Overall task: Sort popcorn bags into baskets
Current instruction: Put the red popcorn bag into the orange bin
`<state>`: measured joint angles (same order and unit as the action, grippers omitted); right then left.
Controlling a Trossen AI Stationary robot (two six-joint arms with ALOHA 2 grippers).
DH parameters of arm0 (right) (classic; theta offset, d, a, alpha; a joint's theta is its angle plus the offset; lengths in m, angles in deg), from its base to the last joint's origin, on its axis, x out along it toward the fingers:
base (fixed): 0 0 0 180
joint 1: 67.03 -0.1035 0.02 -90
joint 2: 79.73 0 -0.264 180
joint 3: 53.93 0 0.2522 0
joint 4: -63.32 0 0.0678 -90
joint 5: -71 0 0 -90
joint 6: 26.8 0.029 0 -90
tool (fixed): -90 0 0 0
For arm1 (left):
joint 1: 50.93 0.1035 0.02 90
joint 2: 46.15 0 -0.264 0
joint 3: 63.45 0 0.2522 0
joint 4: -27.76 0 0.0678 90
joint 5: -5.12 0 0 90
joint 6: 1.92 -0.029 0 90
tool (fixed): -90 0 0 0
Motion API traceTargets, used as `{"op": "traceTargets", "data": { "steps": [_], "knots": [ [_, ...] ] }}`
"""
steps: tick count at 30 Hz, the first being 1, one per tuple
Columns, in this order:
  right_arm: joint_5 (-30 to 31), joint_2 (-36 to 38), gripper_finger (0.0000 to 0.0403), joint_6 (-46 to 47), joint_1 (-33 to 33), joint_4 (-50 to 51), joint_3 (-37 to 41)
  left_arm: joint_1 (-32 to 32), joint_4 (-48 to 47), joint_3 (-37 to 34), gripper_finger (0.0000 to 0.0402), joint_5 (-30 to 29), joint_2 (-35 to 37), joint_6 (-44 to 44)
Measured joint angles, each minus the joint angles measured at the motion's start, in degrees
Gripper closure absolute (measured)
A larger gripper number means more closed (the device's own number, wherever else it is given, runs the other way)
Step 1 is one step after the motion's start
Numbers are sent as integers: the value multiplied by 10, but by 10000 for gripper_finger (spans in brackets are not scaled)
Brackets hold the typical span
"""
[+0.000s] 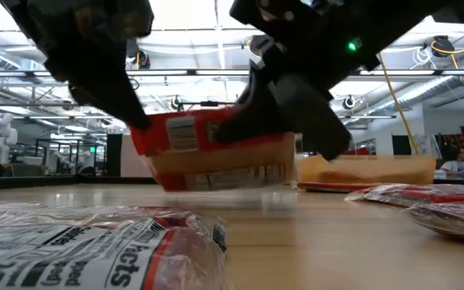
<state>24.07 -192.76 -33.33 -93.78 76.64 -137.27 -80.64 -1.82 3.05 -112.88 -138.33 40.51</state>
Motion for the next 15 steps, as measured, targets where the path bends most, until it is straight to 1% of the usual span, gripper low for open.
{"op": "traceTargets", "data": {
  "steps": [4, 6, 9, 12, 15],
  "knots": [
    [2, 1, 373, -10, -3, 32, 0, -18, 57, 0, 303, 11, 5, -74],
    [3, 3, 373, -27, -7, 51, 0, -24, 62, 0, 272, 10, 17, -81],
    [3, 17, 388, -40, -17, 72, 0, -27, 56, 1, 232, 9, 37, -78],
    [3, 36, 395, -53, -30, 92, 0, -39, 59, 1, 205, -23, 63, -78],
    [4, 53, 391, -106, -49, 92, 0, -52, 52, 1, 193, -76, 71, -80]
  ]
}}
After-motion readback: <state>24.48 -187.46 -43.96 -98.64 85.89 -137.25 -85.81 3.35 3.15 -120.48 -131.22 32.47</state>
